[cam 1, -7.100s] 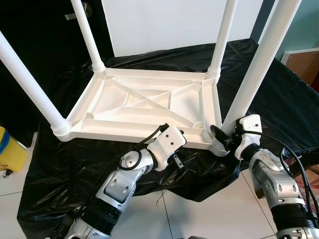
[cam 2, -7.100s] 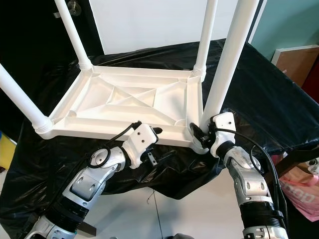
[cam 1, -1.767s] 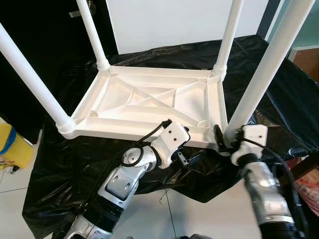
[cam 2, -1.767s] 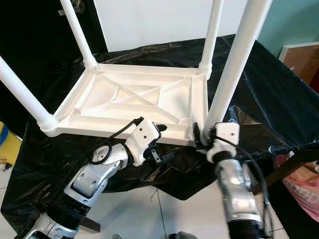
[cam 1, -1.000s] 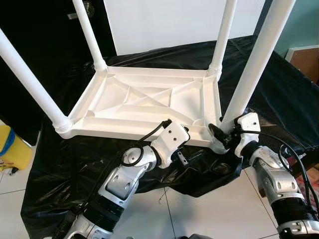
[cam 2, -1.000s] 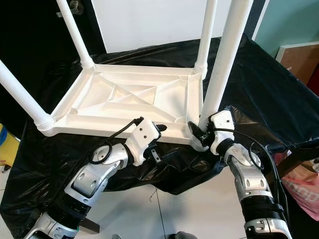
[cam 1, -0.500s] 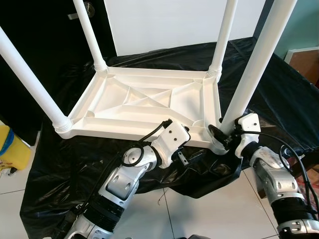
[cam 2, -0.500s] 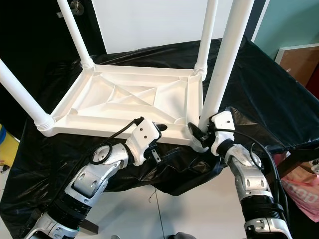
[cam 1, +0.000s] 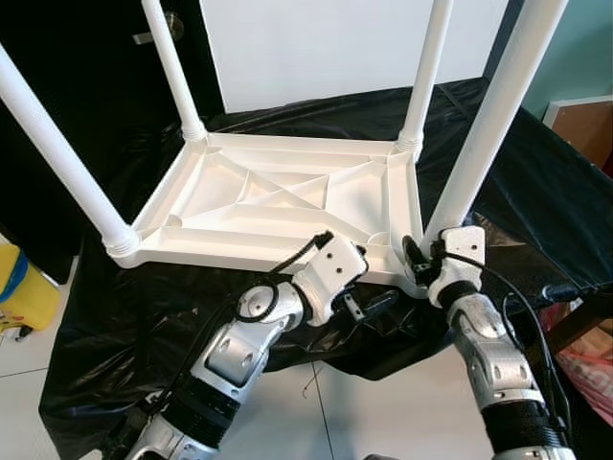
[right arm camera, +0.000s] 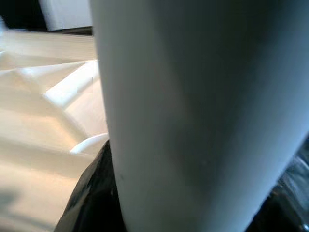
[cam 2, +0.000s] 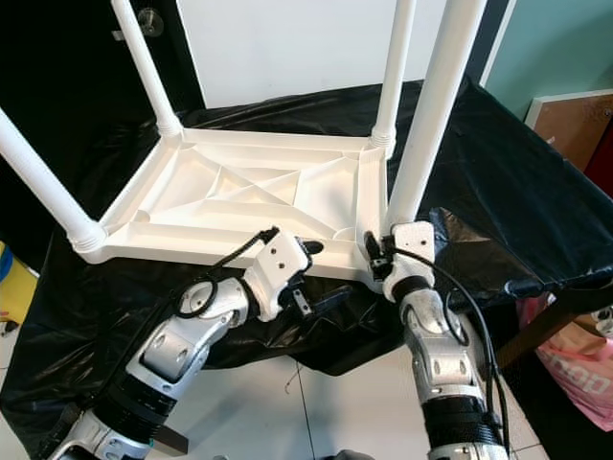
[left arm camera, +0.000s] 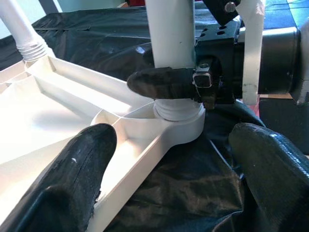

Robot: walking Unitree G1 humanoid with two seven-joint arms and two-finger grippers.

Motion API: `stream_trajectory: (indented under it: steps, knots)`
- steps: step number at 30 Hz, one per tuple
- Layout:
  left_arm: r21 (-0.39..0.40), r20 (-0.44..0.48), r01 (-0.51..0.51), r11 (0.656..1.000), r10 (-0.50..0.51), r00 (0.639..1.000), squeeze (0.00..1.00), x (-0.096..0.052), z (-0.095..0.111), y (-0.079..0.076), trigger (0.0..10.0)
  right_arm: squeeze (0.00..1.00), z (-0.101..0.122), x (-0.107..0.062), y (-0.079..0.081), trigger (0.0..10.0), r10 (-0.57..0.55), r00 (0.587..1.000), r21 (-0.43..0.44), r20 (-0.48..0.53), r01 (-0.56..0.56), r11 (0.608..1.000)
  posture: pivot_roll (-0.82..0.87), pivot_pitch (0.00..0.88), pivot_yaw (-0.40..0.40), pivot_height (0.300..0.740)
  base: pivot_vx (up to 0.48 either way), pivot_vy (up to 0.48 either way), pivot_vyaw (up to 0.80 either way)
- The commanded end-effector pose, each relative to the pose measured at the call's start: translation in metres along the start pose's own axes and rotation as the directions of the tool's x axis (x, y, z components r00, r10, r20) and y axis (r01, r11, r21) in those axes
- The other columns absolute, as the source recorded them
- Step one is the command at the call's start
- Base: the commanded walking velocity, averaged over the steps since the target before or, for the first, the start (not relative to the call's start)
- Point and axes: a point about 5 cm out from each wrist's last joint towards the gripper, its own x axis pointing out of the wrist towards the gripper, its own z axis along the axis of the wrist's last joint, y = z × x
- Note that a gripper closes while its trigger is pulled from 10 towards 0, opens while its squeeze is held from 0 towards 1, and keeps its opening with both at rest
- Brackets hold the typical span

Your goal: Building children table

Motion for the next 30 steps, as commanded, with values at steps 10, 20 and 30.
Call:
stream_trajectory:
  steps: [10, 20, 30]
  knots:
    - [0.006, -0.009, 0.031, 0.999, -0.031, 0.999, 0.0, 0.001, -0.002, -0.002, 10.0, 0.0, -0.019, -0.006, 0.013, 10.0, -0.213, 0.97, 0.048, -0.116, 0.22, 0.974, -0.19, 0.043, 0.01, 0.74, 0.0, 0.0, 0.0]
    - [0.009, -0.01, 0.032, 0.999, -0.032, 0.999, 0.0, 0.001, -0.002, 0.0, 10.0, 0.0, -0.015, -0.008, 0.02, 10.0, -0.221, 0.969, 0.058, -0.109, 0.228, 0.972, -0.19, 0.045, 0.014, 0.74, 0.0, 0.0, 0.0]
    - [0.009, -0.011, 0.025, 1.0, -0.025, 1.0, 0.0, 0.001, -0.003, 0.0, 10.0, 1.0, -0.007, -0.01, 0.013, 10.0, -0.183, 0.982, 0.027, -0.037, 0.185, 0.982, -0.19, 0.051, 0.007, 0.74, 0.0, 0.0, 0.0]
